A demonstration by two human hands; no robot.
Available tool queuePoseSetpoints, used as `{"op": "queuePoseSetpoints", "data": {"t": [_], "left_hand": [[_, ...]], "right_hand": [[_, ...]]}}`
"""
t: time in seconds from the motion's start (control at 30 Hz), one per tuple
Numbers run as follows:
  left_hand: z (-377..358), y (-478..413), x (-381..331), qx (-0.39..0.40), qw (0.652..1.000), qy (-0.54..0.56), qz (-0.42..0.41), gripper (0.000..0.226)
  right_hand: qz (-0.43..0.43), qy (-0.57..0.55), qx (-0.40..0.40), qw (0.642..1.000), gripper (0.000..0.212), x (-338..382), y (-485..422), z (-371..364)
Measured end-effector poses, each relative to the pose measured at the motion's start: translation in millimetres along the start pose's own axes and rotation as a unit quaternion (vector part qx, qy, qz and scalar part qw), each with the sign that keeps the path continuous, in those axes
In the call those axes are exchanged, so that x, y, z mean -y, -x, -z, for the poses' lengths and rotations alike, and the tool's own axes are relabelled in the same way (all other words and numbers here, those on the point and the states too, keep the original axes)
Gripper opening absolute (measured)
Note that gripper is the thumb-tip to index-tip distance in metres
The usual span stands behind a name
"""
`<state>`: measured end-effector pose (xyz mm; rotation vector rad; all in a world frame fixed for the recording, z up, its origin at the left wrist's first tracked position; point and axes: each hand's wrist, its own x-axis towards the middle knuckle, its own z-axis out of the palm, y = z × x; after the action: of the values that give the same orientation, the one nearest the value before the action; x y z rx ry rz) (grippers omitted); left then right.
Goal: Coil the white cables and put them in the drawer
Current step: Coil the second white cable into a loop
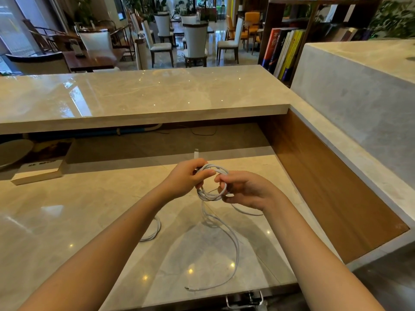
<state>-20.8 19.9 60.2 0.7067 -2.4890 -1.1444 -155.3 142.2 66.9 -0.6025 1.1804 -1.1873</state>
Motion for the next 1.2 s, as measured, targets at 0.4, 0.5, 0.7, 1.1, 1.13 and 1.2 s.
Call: {"op": "queuePoseSetpoints", "data": {"t": [0.4,0.5,0.7,1.1,1.13,1.2], "left_hand": [[0.0,-5.4,4.4,-0.081,0.996,0.013,0.02,0.017],[-0.5,-6.4,7.2,-0.081,0.995,0.053,0.031,0.019],[-18.4,2.3,17.1,-0.326,0.939,0.053,0.096,0.028],[-39.7,1.3,2.1,-0.206,0.906,0.2,0.312,0.013],[-42.5,2.3,0.8,-0.222,0.903,0.208,0.302,0.014],[-50.1,6.4,-2.4,-0.261,0.9,0.227,0.263,0.016]], "right_hand": [[0.139,0.329,-0.131,0.925,0.017,0.8,-10.0,-9.7],[0.15,0.317,-0.169,0.921,0.017,-3.4,-13.1,-6.3],[0.16,0.124,-0.247,0.948,0.012,-19.8,-24.4,-9.7],[0.186,0.064,-0.323,0.926,0.019,-42.1,-37.7,-18.9],[0.175,0.042,-0.342,0.922,0.02,-42.9,-39.8,-19.8],[0.141,-0.034,-0.366,0.919,0.02,-42.6,-44.0,-21.0]]}}
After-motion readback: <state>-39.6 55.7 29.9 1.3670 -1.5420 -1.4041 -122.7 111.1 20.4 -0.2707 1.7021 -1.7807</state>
